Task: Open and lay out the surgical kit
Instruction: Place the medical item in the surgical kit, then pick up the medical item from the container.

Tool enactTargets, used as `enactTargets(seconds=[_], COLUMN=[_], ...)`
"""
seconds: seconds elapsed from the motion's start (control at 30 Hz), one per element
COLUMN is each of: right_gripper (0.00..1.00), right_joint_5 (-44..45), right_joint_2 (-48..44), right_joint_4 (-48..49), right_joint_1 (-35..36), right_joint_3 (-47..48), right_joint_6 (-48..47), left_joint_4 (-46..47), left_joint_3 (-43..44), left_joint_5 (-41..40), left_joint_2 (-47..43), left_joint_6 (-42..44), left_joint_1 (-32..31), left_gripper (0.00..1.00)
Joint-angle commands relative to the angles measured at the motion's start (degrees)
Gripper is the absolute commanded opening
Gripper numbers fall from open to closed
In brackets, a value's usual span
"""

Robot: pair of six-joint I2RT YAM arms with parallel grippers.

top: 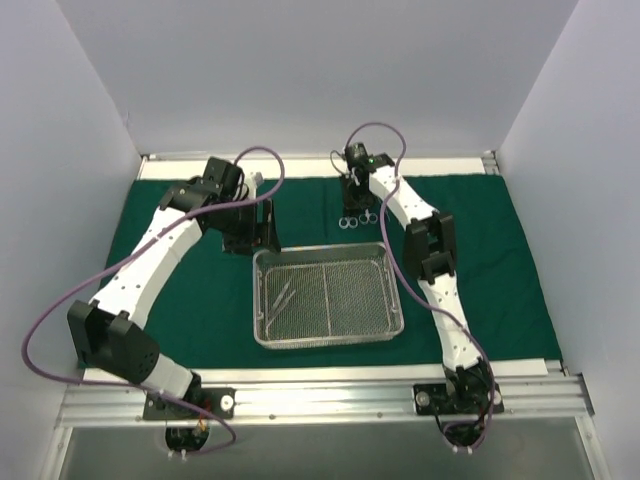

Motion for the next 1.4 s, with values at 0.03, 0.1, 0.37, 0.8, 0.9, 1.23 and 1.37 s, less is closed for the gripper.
enactTargets(seconds=[0.03,0.1,0.37,0.8,0.9,1.23,1.37], right_gripper=[0.04,0.07,0.30,0.48,0.49,0.49,0.49], right_joint_5=[-1.37,-1.46,0.30,-0.40,-0.58,-1.55,-1.11], right_joint_2=[0.63,1.33,2.30,-9.63,-18.86,-49.00,-54.38], right_joint_4=[-2.42,-2.33,-2.77,-2.25,-0.84,5.58,5.32], right_joint_1=[-0.18,-0.18,-0.27,-1.94,-2.29,-3.61,-4.05], right_joint_3=[3.51,3.68,4.56,8.02,1.24,-36.11,-42.88], right_joint_6=[-1.21,-1.03,-1.12,4.42,3.63,4.33,4.68], left_joint_4=[-1.28,-1.46,-2.16,1.00,3.45,10.67,13.13], left_joint_3=[3.02,3.46,4.87,2.06,-0.57,-7.96,-8.58], left_joint_5=[0.03,0.21,-0.49,-7.26,-10.95,-17.98,-20.27], left_joint_2=[0.36,0.80,3.61,5.89,6.60,11.87,14.85], left_joint_6=[1.78,1.96,3.01,2.66,1.79,0.03,0.90], left_joint_1=[-0.42,-0.50,-2.70,-10.43,-13.77,-14.65,-14.92], left_gripper=[0.80,0.80,0.84,0.65,0.65,0.54,0.54])
